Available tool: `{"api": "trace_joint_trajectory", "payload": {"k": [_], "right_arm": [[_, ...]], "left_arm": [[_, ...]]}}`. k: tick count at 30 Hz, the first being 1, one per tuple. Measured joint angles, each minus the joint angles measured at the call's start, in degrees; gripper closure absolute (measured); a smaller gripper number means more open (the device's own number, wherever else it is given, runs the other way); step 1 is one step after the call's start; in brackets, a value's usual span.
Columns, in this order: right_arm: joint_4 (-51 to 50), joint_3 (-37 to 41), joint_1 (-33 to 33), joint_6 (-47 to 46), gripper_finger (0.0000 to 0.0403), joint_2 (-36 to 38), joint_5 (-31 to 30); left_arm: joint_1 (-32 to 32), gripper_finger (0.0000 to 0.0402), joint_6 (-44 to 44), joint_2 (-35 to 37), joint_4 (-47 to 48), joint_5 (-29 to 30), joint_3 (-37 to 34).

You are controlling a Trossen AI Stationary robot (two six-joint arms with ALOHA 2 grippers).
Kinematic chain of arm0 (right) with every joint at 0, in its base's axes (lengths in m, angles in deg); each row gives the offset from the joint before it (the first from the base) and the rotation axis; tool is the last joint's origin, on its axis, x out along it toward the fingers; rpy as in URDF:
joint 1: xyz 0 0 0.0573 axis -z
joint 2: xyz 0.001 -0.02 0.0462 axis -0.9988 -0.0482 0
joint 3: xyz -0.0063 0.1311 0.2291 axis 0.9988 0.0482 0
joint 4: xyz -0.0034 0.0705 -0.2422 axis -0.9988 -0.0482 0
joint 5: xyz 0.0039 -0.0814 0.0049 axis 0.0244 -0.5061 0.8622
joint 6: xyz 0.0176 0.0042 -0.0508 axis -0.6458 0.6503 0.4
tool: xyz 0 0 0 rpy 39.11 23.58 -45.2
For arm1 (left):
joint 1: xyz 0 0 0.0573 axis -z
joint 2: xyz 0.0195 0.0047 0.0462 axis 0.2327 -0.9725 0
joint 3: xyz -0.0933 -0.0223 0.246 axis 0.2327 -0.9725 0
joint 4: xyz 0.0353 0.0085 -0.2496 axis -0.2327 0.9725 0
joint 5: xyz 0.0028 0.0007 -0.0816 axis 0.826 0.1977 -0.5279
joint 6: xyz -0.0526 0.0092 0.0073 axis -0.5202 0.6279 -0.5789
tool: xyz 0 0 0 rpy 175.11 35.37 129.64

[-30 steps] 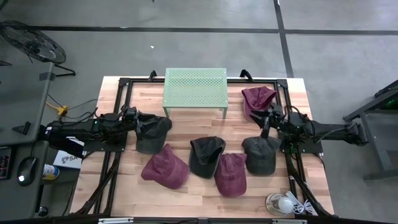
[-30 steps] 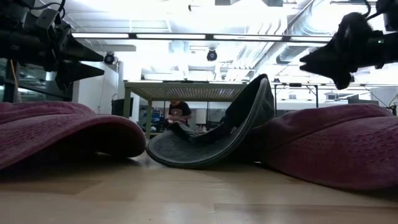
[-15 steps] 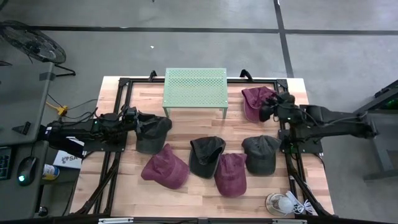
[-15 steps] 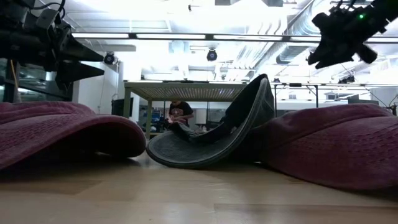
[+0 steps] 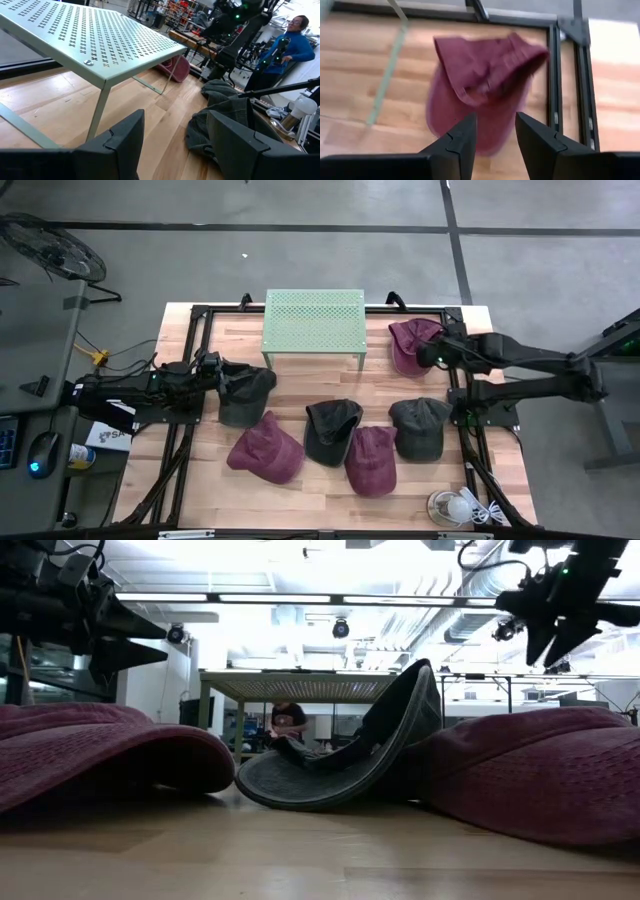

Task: Pick & Place hat
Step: Put the top maroon cap on the right side of the shelf

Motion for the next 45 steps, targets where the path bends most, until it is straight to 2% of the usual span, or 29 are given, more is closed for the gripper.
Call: {"api": "trace_joint_trajectory", "payload": {"k": [9,19,26,34,37,45], "right_arm": [[-3.00,2.79,8.61,1.81,0.0274,-0.77,8.29],[0.64,5.37,12.07,5.44,0.0269,-5.40,10.40],[1.35,5.37,14.23,4.94,0.0229,-7.31,10.06],[4.07,5.37,17.26,5.33,0.0171,-10.71,13.64],[6.65,5.37,18.05,7.35,0.0163,-12.31,15.49],[7.52,5.37,20.61,7.90,0.0166,-16.49,14.25]], "left_arm": [[0.00,0.0188,-0.01,0.01,-0.01,0.00,-0.01],[0.00,0.0188,0.00,0.00,-0.01,0.00,-0.02],[0.00,0.0188,0.00,0.01,-0.01,0.00,0.00],[0.00,0.0188,-0.01,0.00,-0.01,0.02,0.00],[0.00,0.0188,0.01,0.01,-0.01,0.00,0.00],[0.00,0.0188,-0.01,0.00,-0.01,0.00,0.00]]}}
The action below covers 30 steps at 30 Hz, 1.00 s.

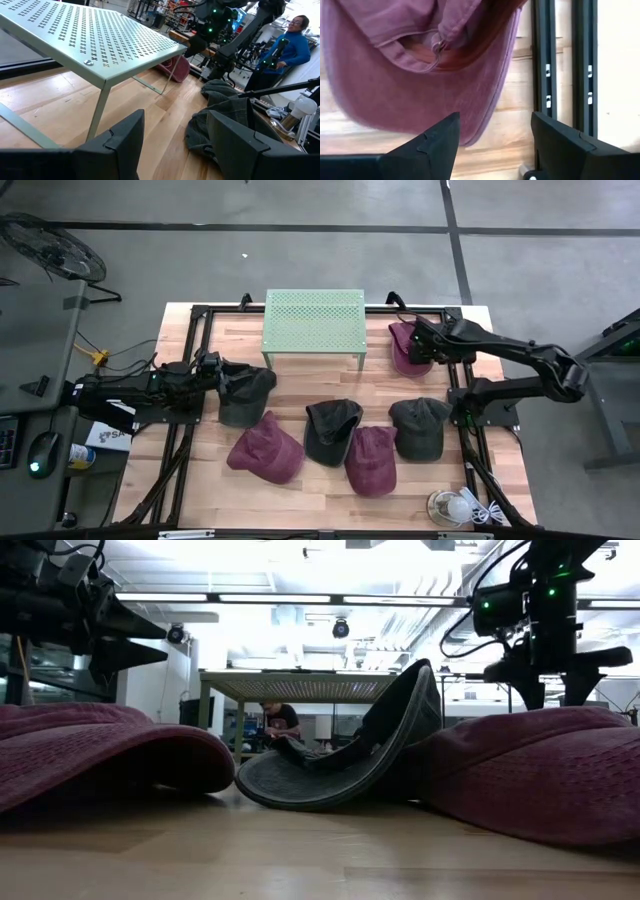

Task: Pick & Place hat
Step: Put the top maroon cap on the right side of the shelf

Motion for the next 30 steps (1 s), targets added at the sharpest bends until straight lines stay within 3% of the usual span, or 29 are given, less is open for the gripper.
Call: {"api": "trace_joint_trajectory", "payload": {"k": [20,24,30], "right_arm": [[5.87,0.00,5.41,4.82,0.0171,-10.34,2.32],[5.89,0.00,5.41,4.94,0.0193,-10.34,2.28],[5.87,0.00,5.39,5.47,0.0258,-10.34,2.22]], "left_arm": [[0.00,0.0188,0.01,0.00,0.00,0.01,0.00],[0.00,0.0188,0.02,0.00,0.00,0.02,-0.01],[0.00,0.0188,0.01,0.00,0.00,0.02,-0.02]]}}
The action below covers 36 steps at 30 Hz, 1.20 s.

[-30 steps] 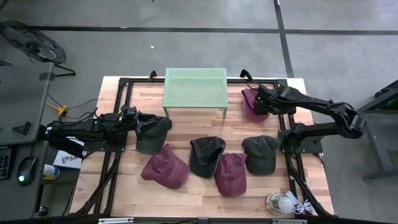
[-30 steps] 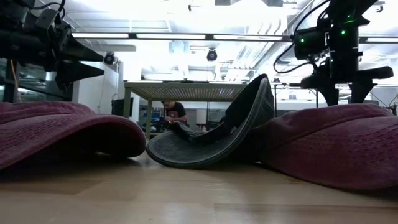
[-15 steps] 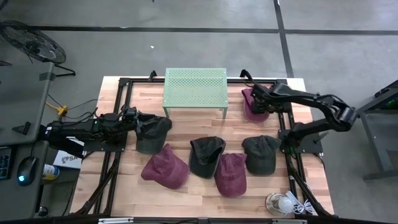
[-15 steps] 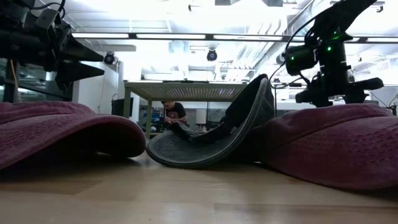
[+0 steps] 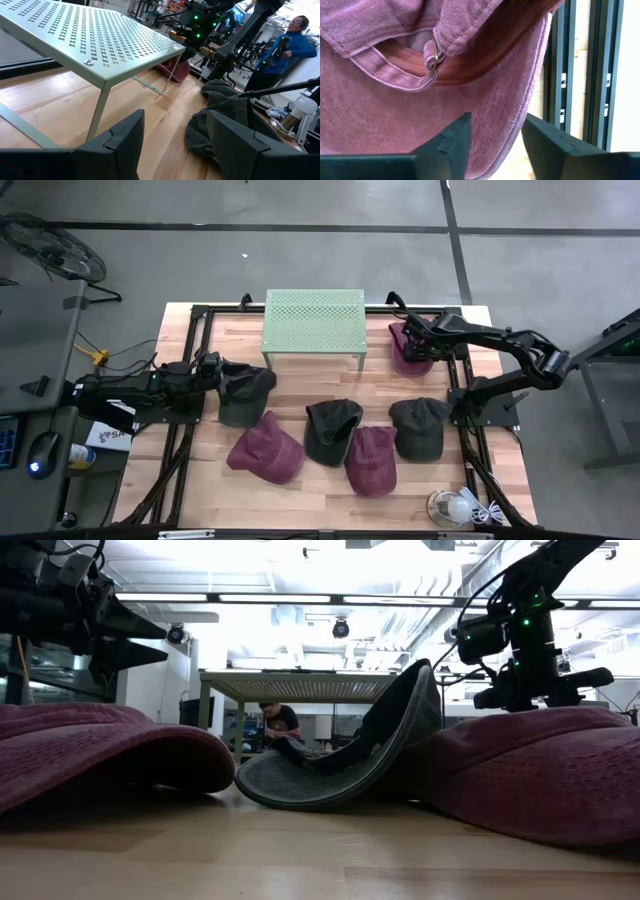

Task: Pick & Place hat
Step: Put the top maroon cap on the right side of the shelf

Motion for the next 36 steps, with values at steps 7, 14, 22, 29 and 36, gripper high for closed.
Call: {"api": "trace_joint_trajectory", "payload": {"k": [7,14,22,29,36], "right_arm": [[-0.62,-0.02,0.00,0.54,0.0336,0.00,-1.60],[-0.55,-0.17,-0.02,1.86,0.0393,0.52,-1.62],[-3.31,-0.02,-1.60,2.18,0.0396,5.91,-2.40],[-6.81,0.04,-4.93,1.97,0.0397,13.17,-4.62],[-12.40,0.04,-9.54,-1.10,0.0397,20.91,-7.97]], "left_arm": [[0.00,0.0188,0.00,0.00,0.00,-0.01,0.01],[0.00,0.0188,0.00,0.00,0.00,-0.01,0.01],[0.00,0.0188,0.00,0.00,0.00,-0.02,0.02],[0.00,0.0188,-0.01,0.00,0.00,-0.02,0.02],[0.00,0.0188,0.01,0.01,0.00,-0.02,0.00]]}}
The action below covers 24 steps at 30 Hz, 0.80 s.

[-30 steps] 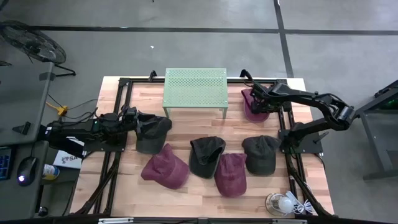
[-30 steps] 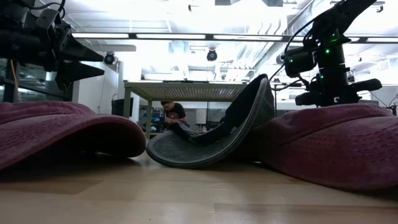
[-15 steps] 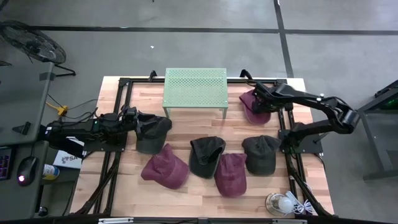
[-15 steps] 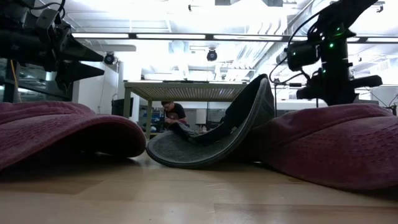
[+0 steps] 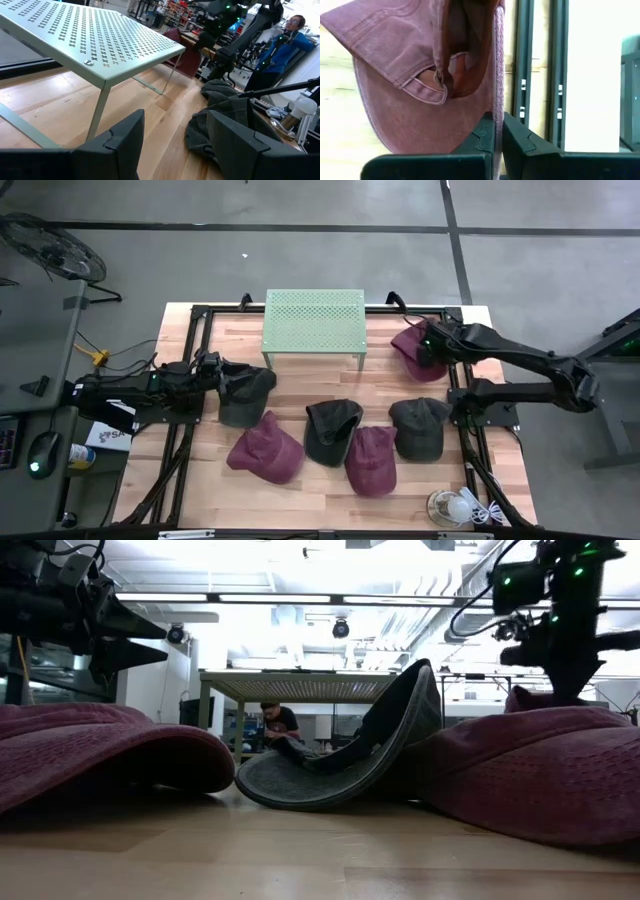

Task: Pick & Place hat
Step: Put the top maroon cap on the right side of the shelf

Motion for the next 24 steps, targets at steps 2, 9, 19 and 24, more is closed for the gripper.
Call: {"api": "trace_joint_trajectory", "payload": {"k": [2,9,19,24], "right_arm": [[-0.50,0.00,-1.07,-0.22,0.0397,1.97,-0.97],[-1.65,0.00,-4.48,1.00,0.0397,7.30,-3.02],[-1.71,0.00,-8.17,4.53,0.0397,10.15,-6.61],[-2.22,0.00,-9.02,4.64,0.0397,10.26,-8.56]], "left_arm": [[0.00,0.0188,-0.01,-0.01,0.00,0.01,0.02],[0.00,0.0188,-0.02,-0.01,0.00,0.02,0.01],[0.00,0.0188,-0.02,0.00,0.00,0.01,0.01],[0.00,0.0188,-0.02,0.01,0.00,0.02,0.00]]}}
